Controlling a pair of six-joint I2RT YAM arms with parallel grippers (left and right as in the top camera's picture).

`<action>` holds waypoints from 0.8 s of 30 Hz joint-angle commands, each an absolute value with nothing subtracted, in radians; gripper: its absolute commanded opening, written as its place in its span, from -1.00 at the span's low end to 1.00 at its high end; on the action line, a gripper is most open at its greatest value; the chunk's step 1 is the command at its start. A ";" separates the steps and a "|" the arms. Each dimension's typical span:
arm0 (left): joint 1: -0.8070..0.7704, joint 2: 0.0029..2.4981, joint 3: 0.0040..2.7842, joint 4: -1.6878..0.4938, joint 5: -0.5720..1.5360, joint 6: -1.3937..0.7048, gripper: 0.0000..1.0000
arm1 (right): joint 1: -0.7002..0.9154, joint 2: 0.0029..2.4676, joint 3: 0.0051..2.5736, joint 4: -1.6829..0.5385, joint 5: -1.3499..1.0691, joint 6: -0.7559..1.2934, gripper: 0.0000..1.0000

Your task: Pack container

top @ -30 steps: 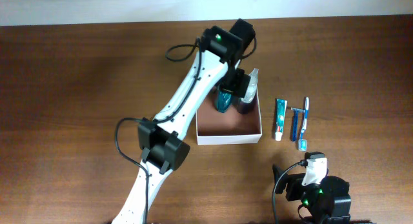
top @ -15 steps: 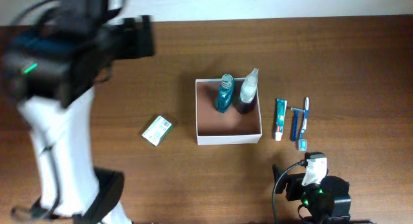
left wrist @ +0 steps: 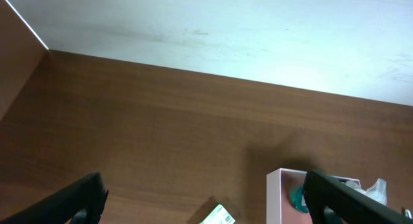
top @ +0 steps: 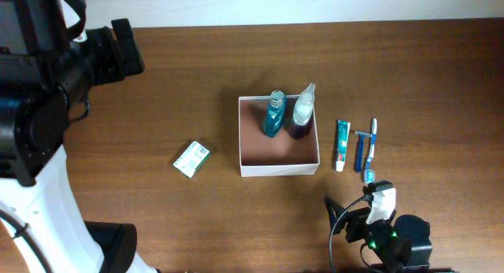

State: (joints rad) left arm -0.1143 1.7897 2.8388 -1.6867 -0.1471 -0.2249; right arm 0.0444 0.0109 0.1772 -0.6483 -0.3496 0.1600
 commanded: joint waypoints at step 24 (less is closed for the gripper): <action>-0.109 1.892 2.081 -1.585 -0.072 -0.191 0.97 | 0.039 0.015 0.268 -0.595 -0.407 0.297 0.98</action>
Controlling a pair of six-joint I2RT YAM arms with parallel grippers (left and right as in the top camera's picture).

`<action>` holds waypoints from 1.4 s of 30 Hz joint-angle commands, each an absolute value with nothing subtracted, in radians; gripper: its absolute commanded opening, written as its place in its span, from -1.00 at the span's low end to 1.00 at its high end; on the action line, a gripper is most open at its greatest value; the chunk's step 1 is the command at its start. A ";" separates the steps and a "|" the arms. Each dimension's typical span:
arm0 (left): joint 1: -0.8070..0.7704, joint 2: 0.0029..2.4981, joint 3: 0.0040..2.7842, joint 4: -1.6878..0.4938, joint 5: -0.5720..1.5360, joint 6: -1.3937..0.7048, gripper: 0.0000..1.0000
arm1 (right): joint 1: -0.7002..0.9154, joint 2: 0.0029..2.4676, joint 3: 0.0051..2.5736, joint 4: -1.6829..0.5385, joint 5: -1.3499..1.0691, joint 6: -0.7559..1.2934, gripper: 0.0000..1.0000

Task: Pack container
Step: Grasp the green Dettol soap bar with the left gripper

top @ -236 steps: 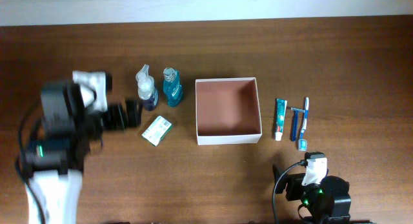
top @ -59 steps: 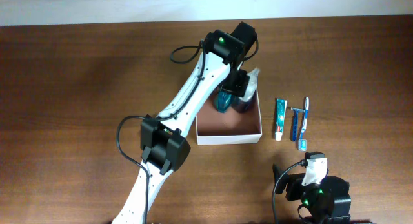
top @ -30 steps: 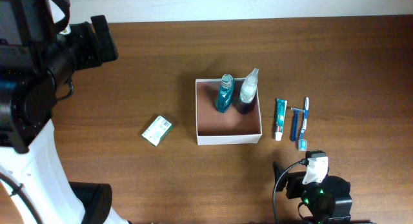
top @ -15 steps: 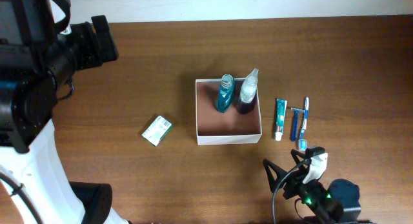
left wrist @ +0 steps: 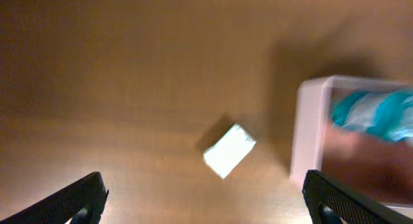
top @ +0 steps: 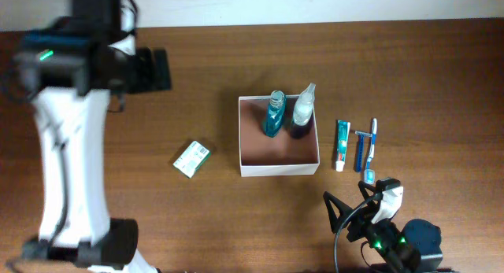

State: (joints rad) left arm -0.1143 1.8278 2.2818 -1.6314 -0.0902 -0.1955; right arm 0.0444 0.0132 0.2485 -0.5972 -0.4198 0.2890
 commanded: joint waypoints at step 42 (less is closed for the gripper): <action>-0.241 2.112 1.803 -1.400 0.004 0.061 -0.12 | 0.039 0.015 0.268 -0.595 -0.407 0.297 0.97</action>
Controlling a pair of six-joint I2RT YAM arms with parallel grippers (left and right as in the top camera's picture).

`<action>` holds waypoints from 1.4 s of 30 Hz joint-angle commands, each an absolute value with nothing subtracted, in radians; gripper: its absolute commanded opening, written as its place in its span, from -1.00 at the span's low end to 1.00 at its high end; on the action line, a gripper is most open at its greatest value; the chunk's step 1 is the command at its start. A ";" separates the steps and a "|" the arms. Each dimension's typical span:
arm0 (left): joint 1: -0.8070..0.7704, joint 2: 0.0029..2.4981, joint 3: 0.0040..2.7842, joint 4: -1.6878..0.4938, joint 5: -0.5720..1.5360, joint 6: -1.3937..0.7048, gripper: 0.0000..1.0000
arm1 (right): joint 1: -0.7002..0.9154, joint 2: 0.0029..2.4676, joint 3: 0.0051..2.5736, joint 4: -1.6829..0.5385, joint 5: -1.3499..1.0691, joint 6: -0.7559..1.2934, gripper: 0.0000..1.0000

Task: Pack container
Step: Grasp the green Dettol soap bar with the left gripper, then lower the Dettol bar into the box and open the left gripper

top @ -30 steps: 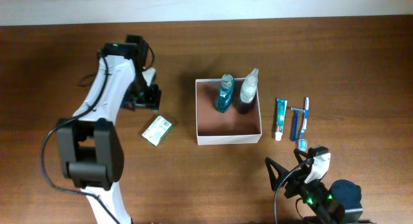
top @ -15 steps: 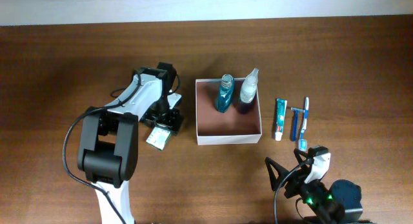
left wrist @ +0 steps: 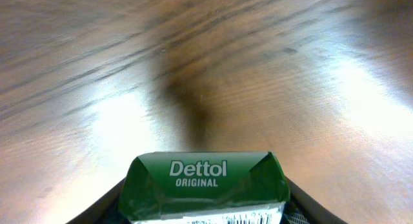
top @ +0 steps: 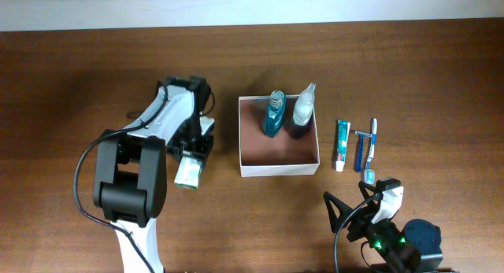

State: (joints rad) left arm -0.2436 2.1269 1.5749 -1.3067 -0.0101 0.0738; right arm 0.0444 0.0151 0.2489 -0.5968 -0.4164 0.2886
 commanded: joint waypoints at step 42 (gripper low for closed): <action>-0.364 2.125 2.431 -1.514 -0.022 -0.230 0.99 | 0.039 0.015 0.268 -0.595 -0.407 0.296 0.97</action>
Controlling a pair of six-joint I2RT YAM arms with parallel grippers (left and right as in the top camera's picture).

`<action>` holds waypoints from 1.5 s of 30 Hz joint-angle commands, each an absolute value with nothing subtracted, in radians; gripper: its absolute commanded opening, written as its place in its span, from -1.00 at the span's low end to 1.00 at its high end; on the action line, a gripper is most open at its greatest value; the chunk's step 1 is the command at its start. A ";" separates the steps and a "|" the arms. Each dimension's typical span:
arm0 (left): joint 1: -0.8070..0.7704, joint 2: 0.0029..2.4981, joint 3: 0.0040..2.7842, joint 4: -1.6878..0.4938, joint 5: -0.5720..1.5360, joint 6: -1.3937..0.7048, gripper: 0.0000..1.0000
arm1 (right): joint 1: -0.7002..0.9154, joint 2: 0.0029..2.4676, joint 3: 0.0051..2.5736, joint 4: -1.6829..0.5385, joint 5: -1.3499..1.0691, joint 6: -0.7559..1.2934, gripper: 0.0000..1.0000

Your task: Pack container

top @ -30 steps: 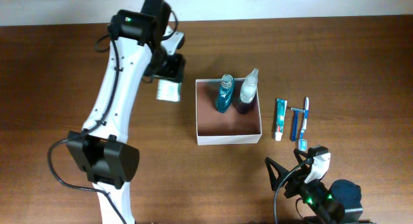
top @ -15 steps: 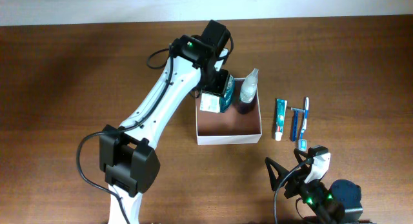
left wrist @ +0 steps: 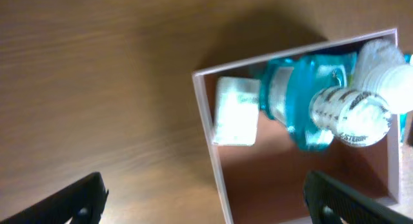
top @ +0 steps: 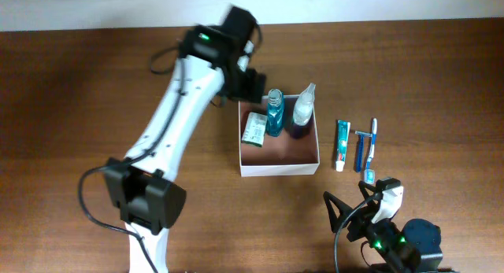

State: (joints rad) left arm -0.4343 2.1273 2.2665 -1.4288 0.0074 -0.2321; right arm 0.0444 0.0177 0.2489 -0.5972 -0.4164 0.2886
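Note:
The white container [top: 279, 170] with a brown floor stands mid-table. Inside it at the back are a teal bottle [top: 273, 112] and a white spray bottle [top: 302, 106]. A green-and-white soap box [top: 253, 129] lies against its left wall. My left gripper [top: 250, 90] hangs open and empty above the container's back left corner. In the left wrist view the soap box [left wrist: 235, 112] lies beside the teal bottle [left wrist: 302, 102], with the fingers [left wrist: 72, 201] spread wide apart. My right gripper [top: 351, 210] rests open near the front edge.
To the right of the container lie a toothpaste tube [top: 342, 145], a blue razor [top: 360, 151] and a toothbrush [top: 372, 145]. The left arm reaches from its base [top: 146, 202] across the table's left half.
The soap box was in my left gripper, left of the container on the table. Now it lies inside the container by the left wall, and the left gripper is open above it.
The soap box lay on the table left of the container with my left arm far off at the left edge. Then the arm was over the table, open. Then the gripper was on the soap box. Now the box is in the container, released. The right arm stayed put.

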 commanded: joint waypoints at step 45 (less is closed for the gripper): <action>-0.120 1.234 2.630 -1.687 -0.229 -0.182 0.99 | 0.039 0.892 0.959 -1.018 -0.321 0.191 0.97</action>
